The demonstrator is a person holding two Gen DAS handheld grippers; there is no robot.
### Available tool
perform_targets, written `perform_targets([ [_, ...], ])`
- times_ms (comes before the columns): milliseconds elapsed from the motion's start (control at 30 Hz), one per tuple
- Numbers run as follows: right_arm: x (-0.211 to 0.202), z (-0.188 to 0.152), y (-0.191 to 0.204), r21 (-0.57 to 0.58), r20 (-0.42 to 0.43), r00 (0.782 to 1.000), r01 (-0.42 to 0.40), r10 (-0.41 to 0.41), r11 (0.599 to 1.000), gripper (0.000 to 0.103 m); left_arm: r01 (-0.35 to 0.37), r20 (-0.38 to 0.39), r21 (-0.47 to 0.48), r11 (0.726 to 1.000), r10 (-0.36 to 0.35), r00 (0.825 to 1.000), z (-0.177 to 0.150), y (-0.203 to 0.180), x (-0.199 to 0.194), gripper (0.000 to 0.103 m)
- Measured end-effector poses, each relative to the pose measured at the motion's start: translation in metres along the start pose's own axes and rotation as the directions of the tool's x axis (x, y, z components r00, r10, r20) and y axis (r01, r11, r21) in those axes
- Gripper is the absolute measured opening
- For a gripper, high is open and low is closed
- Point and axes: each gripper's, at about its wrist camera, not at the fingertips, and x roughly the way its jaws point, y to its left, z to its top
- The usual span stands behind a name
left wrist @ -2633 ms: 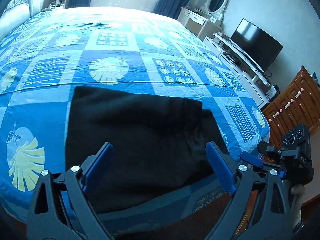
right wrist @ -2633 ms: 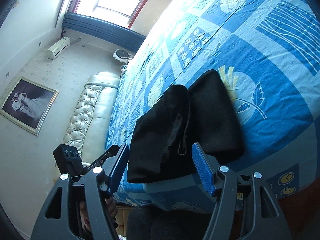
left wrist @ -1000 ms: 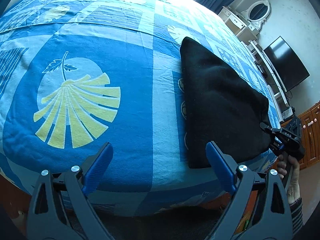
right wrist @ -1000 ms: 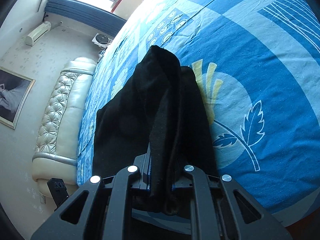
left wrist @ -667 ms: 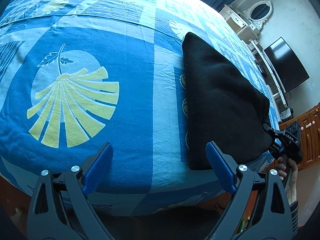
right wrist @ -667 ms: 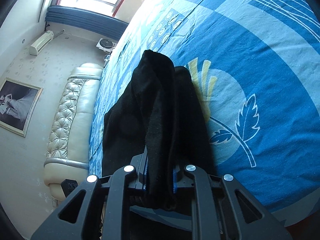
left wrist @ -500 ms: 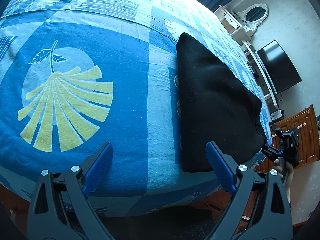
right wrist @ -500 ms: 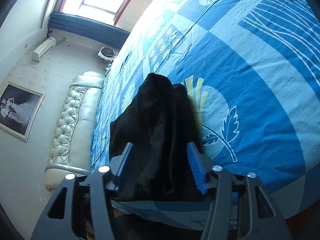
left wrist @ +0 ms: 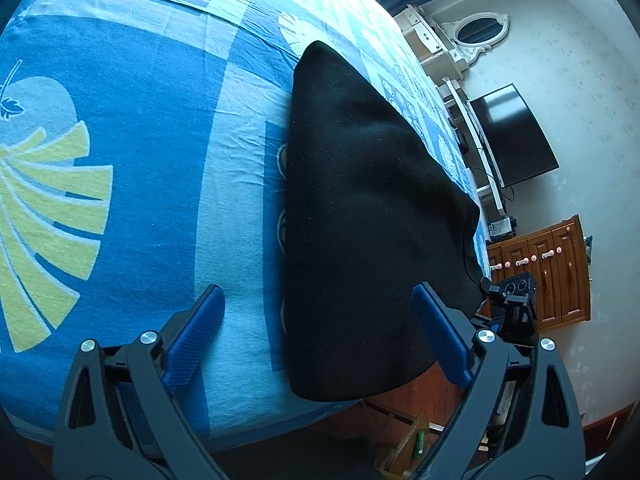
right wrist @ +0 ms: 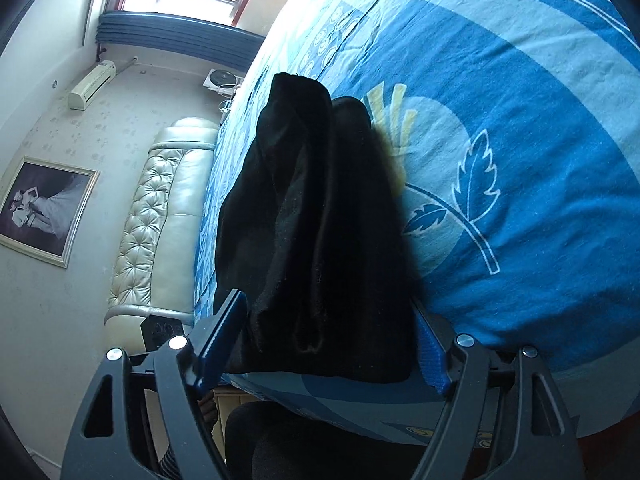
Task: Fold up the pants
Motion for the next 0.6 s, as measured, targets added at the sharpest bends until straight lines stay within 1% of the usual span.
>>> perform_targets([
  [33, 0.001, 0.0, 0.002, -0.014, -0.001, 1.0, 0.015, -0.015, 1.0, 0.076, 0.029, 0.001, -0.018, 0.999, -0.029, 1.0, 0.001, 0.0, 0.002, 0.094],
  [67, 0.002, -0.002, 0.004, -0.029, -0.004, 0.999, 0.036, -0.037, 0.999, 0.069, 0.056, -0.002, -0.032, 0.998, -0.056, 0.998, 0.001, 0.0, 0.005, 0.093],
  [100, 0.004, -0.002, 0.005, -0.049, -0.014, 0.998, 0.067, -0.067, 0.997, 0.058, 0.085, -0.014, -0.041, 0.996, -0.086, 0.996, 0.002, 0.0, 0.009, 0.083],
  [133, 0.004, -0.003, 0.005, -0.059, -0.017, 0.996, 0.081, -0.082, 0.995, 0.056, 0.103, -0.04, -0.05, 0.993, -0.105, 0.994, 0.001, -0.002, 0.015, 0.065],
  [167, 0.003, -0.003, 0.003, -0.054, -0.014, 0.997, 0.077, -0.078, 0.996, 0.054, 0.079, -0.057, -0.062, 0.995, -0.083, 0.995, 0.001, -0.003, 0.021, 0.061],
  [200, 0.002, -0.003, 0.001, -0.048, -0.013, 0.997, 0.076, -0.077, 0.996, 0.05, 0.068, -0.058, -0.049, 0.997, -0.07, 0.996, 0.0, -0.004, 0.024, 0.054],
  [233, 0.002, -0.004, 0.0, -0.047, -0.012, 0.997, 0.073, -0.074, 0.996, 0.049, 0.067, -0.054, -0.03, 0.997, -0.068, 0.996, 0.0, -0.006, 0.023, 0.046],
  [267, 0.0, -0.004, 0.0, -0.052, -0.008, 0.998, 0.07, -0.07, 0.996, 0.048, 0.069, -0.048, -0.023, 0.997, -0.07, 0.996, -0.001, -0.006, 0.021, 0.043],
  [333, 0.001, -0.006, 0.003, -0.072, 0.0, 0.998, 0.07, -0.071, 0.995, 0.045, 0.085, -0.028, -0.032, 0.996, -0.085, 0.996, -0.002, -0.006, 0.015, 0.031],
  [367, 0.001, -0.006, 0.006, -0.078, 0.001, 0.998, 0.065, -0.065, 0.995, 0.043, 0.09, -0.018, -0.031, 0.995, -0.091, 0.996, -0.002, -0.007, 0.011, 0.03],
  [433, 0.005, -0.007, 0.01, -0.087, -0.005, 0.998, 0.065, -0.065, 0.994, 0.041, 0.069, -0.005, -0.012, 0.998, -0.07, 0.998, -0.001, -0.01, 0.007, 0.027],
  [600, 0.024, -0.007, 0.025, -0.121, -0.034, 0.997, 0.059, -0.063, 0.991, 0.04, 0.026, 0.035, 0.008, 1.0, -0.026, 0.999, -0.001, -0.005, -0.015, 0.026],
])
